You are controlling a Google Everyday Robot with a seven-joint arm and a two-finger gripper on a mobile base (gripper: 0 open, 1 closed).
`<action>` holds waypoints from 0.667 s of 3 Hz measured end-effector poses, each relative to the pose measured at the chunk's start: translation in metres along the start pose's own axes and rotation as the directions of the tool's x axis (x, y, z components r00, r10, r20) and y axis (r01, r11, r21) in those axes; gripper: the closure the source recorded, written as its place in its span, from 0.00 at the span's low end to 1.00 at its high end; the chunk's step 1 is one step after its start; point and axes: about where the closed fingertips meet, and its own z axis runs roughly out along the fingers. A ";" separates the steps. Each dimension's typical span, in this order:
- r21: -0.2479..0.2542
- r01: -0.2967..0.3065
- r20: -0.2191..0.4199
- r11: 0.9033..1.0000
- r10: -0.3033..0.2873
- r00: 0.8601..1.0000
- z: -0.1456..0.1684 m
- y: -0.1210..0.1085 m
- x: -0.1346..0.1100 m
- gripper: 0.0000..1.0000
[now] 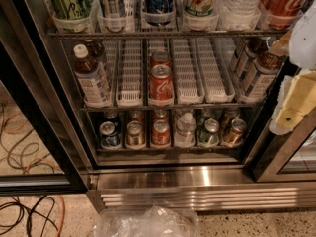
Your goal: Pick coke can from middle shelf of fridge
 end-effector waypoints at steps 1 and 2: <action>0.006 0.000 0.010 1.000 0.000 1.000 -0.001 -0.001 -0.003 0.00; 0.009 -0.037 0.113 0.999 0.036 0.993 0.002 -0.003 -0.015 0.00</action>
Offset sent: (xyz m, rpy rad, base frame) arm 0.0248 0.0473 0.0117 0.5032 -0.1212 -0.0490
